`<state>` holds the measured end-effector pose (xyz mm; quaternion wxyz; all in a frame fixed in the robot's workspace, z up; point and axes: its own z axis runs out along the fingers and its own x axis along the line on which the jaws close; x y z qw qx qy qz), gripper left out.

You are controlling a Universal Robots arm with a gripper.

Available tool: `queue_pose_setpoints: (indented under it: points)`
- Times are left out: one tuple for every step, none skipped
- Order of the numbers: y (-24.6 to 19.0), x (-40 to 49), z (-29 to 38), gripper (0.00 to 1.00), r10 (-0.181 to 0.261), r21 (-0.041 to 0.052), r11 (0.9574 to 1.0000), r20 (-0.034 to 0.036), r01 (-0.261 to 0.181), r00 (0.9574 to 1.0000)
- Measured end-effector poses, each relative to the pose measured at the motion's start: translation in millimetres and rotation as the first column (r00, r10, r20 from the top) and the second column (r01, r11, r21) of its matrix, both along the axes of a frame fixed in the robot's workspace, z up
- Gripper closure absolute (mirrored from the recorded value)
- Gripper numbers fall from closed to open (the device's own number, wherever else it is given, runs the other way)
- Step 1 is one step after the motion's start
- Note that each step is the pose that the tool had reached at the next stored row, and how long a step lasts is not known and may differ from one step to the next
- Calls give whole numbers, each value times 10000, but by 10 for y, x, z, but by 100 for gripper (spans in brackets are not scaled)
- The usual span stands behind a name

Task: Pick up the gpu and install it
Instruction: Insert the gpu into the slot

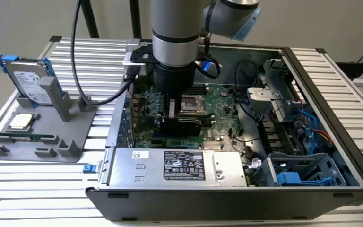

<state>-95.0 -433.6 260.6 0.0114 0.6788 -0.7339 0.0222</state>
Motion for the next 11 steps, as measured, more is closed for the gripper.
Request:
queue_pose_setpoints:
  points:
    - [1,0,2,100,1,2,10000,1,-1,10000]
    - [5,-2,1,100,1,2,10000,2,-1,10000]
    - [9,-5,2,100,3,1,10000,3,-3,10000]
    - [15,-8,2,100,3,0,10000,4,-3,10000]
    - [21,-11,2,100,3,0,10000,8,-3,10000]
    - [28,-13,1,100,3,0,10000,13,-3,10000]
    - [34,-15,-1,100,3,-1,10000,16,-3,10000]
    - [41,-16,-3,100,2,-2,10000,20,-2,10000]
    - [45,-16,-6,100,3,0,10000,24,-3,10000]
    - [46,-17,-12,100,3,2,10000,28,-3,10000]
    - [50,-19,-19,100,2,-1,10000,33,-2,10000]
